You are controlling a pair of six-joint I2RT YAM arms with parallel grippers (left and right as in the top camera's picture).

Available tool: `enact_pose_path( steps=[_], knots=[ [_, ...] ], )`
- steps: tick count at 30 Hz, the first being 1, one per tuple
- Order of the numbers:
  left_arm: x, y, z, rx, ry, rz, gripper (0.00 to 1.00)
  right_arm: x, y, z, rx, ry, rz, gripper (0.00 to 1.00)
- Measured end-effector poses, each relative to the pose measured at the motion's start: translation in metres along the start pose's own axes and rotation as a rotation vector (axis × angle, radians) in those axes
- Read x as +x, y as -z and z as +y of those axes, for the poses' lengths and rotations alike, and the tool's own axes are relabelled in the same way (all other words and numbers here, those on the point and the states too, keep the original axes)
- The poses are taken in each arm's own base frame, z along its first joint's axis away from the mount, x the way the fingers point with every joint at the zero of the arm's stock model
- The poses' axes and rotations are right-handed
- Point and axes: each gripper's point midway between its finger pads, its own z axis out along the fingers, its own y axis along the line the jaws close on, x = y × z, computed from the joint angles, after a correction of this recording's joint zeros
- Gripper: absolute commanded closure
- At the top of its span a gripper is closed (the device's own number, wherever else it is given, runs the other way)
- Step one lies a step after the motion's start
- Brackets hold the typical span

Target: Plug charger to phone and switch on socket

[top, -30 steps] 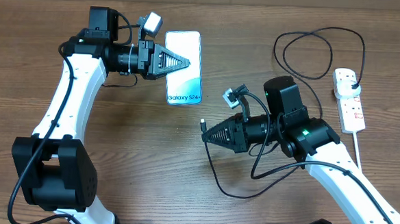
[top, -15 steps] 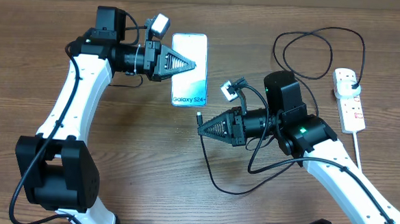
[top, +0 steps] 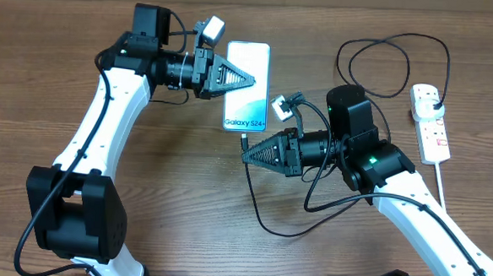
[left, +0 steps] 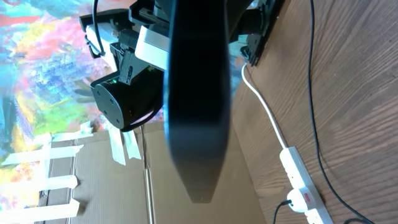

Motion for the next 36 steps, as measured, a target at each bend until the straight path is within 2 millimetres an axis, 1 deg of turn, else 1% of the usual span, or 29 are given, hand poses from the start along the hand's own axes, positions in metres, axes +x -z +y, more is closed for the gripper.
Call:
enact_pose_path(
  steps=[12,25,36],
  knots=[
    [-0.0004,0.0,0.0004,-0.003,0.03,-0.001,0.96,-0.0029,0.0,-0.0065,0.036,-0.039,-0.017,0.96],
    [-0.0017,-0.0002,0.0041,-0.024,0.04,-0.009,0.96,-0.0045,0.0,-0.0068,0.04,-0.044,-0.023,0.96],
    [0.0014,-0.0094,0.0048,-0.034,0.038,0.008,0.96,-0.0032,-0.0002,-0.0072,0.041,-0.051,-0.02,0.96]
  ],
)
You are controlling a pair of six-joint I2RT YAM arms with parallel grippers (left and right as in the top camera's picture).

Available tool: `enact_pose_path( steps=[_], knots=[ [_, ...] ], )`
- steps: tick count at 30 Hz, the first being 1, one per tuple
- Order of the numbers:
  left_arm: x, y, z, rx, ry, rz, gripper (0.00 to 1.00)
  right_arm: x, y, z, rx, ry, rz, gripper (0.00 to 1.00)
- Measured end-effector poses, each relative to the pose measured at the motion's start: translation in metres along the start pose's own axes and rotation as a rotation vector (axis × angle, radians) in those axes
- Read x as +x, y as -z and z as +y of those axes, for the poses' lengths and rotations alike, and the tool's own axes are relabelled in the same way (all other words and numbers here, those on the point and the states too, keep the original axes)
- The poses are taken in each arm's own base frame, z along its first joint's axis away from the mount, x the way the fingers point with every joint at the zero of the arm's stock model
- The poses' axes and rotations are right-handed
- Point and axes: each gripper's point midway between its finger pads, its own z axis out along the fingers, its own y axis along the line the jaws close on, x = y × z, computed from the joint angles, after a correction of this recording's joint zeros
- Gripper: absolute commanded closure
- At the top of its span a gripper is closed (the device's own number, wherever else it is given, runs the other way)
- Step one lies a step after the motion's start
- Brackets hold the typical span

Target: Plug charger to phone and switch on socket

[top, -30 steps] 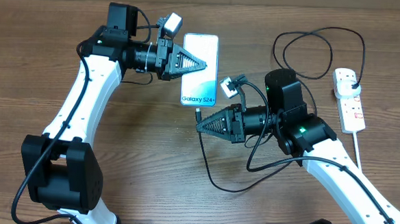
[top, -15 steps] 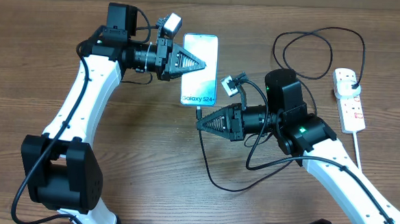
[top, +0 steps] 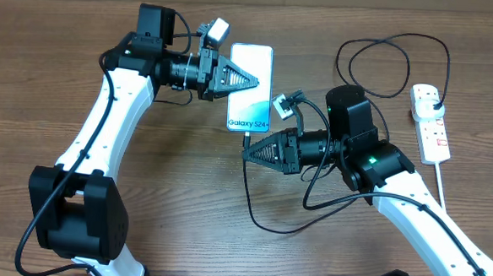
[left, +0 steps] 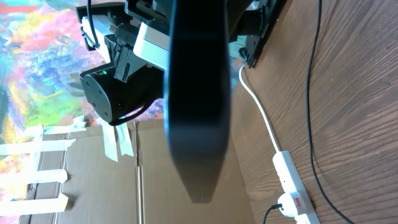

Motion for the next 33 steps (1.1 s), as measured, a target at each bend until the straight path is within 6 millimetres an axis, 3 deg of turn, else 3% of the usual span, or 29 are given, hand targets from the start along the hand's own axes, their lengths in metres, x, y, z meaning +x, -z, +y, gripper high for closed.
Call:
enact_pose_path(
  steps=[33],
  knots=[
    [-0.005,-0.0007,-0.0017,-0.001,-0.059,-0.007,0.96,0.0019,0.0001,-0.0096,0.047,-0.034,-0.004,0.96]
  ],
)
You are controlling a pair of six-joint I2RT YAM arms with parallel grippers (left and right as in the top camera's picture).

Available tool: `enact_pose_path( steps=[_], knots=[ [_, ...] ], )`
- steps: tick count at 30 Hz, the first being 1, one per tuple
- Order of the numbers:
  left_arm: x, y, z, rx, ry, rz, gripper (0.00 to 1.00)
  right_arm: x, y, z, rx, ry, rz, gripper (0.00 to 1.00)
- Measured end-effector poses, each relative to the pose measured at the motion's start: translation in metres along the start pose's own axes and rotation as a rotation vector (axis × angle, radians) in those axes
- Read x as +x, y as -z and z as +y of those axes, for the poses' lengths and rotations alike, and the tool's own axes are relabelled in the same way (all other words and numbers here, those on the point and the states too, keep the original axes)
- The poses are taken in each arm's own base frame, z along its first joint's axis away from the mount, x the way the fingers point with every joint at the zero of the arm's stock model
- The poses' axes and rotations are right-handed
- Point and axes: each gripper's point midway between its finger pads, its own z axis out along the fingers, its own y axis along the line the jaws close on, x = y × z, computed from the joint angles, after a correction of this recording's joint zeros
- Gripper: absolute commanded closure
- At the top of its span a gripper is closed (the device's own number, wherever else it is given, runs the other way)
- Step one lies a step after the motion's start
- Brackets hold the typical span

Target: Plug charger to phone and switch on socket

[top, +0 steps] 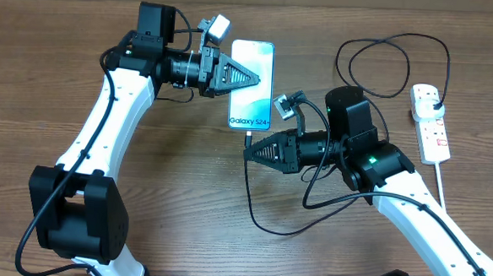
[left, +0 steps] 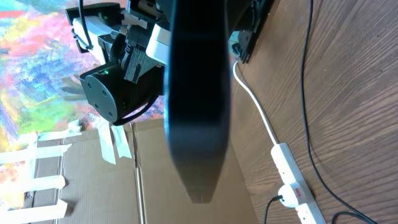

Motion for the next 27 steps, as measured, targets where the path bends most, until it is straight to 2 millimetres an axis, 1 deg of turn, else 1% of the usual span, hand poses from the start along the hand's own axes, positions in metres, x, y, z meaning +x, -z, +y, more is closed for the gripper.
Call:
enact_pose_path(
  steps=[12,27],
  knots=[
    [0.0038,-0.0003,-0.0084,0.049,-0.051,0.021,0.96,-0.001,0.0,0.0006,-0.002,-0.001,-0.003,0.96],
    [0.0035,-0.0004,-0.0077,0.045,-0.076,0.019,0.96,0.0002,0.0,0.0042,-0.022,-0.014,0.006,0.96]
  ],
)
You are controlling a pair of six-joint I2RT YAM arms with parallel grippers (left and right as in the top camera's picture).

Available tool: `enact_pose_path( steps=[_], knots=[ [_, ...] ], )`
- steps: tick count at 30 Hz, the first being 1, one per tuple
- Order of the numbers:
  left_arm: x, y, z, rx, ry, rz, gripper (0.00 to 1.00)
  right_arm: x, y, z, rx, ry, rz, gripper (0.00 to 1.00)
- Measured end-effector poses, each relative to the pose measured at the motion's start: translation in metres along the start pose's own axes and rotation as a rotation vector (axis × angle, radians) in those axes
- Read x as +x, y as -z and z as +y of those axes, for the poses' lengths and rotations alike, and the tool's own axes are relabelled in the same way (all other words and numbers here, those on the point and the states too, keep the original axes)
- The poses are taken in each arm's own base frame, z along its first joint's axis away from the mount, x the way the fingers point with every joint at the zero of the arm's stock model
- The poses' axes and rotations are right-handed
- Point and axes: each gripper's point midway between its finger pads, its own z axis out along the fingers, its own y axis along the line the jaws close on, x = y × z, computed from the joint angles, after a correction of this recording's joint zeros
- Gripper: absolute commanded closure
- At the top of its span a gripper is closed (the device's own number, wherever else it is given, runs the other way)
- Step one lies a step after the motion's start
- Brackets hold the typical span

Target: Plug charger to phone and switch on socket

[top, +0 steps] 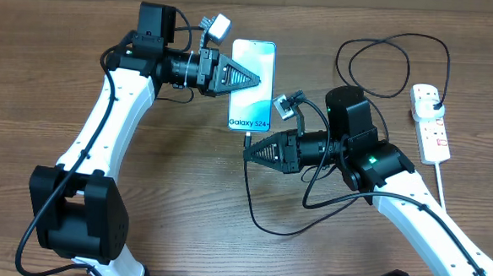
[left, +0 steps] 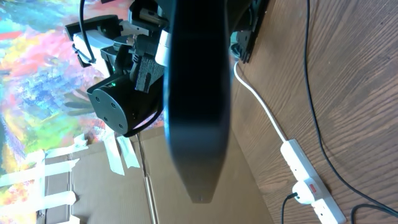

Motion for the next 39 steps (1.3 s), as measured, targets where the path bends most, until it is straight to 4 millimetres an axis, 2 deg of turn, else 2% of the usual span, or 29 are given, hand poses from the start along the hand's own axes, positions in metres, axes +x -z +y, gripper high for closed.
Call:
enact_pose_path(
  steps=[39],
  knots=[
    [0.0047,0.0,0.003,-0.01,-0.026,0.003,0.96,-0.0029,-0.0008,-0.0045,0.02,-0.036,-0.016,0.96]
  ],
)
